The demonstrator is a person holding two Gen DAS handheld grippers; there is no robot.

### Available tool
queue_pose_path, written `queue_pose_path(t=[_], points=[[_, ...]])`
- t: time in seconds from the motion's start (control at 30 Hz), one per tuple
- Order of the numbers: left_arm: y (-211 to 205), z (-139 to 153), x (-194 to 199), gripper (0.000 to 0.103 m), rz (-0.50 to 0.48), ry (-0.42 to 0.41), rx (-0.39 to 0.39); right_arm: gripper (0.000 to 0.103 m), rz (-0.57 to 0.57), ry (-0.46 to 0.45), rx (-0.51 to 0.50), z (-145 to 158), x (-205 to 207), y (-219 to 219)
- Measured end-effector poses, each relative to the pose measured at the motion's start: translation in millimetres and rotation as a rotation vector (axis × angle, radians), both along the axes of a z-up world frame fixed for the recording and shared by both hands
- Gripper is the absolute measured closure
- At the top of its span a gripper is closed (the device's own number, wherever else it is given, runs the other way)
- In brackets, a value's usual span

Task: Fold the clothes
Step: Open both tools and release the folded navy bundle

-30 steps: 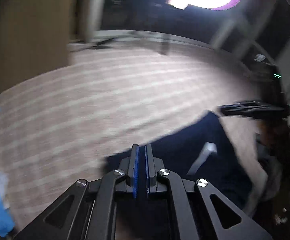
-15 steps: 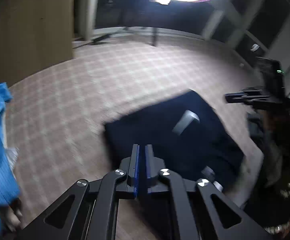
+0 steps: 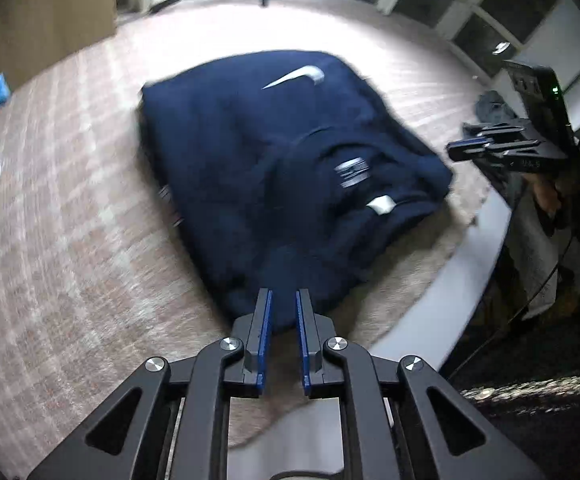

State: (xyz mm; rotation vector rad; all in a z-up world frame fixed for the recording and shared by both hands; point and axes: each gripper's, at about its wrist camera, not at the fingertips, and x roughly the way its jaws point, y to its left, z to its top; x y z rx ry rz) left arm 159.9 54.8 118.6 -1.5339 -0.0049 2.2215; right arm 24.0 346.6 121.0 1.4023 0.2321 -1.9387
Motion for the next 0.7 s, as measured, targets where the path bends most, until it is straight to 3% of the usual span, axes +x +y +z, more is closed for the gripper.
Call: queue_pose_path(t=[0.17, 0.27, 0.33, 0.4, 0.53, 0.6, 0.7], points=[[48, 1, -9, 0.089, -0.111, 0.041, 0.036, 0.098, 0.122, 0.045, -0.022, -3, 28, -41], [74, -8, -8, 0.085, -0.200, 0.050, 0.001, 0.097, 0.199, 0.067, -0.002, -6, 43, -46], [85, -18, -8, 0.076, -0.237, 0.057, -0.039, 0.083, 0.218, 0.078, 0.030, -14, 47, -50], [82, -33, -15, 0.079, -0.228, -0.005, -0.041, 0.082, 0.192, -0.006, 0.058, -28, 39, -44], [63, -12, -14, 0.080, -0.177, -0.044, 0.049, 0.082, 0.203, -0.056, 0.025, -13, 41, -19], [52, 5, -14, 0.077, -0.137, 0.007, 0.074, 0.082, 0.136, -0.022, -0.025, 2, 28, -8], [28, 22, -28, 0.077, 0.003, 0.080, 0.122, 0.081, 0.008, 0.047, -0.103, 16, 0, -2]])
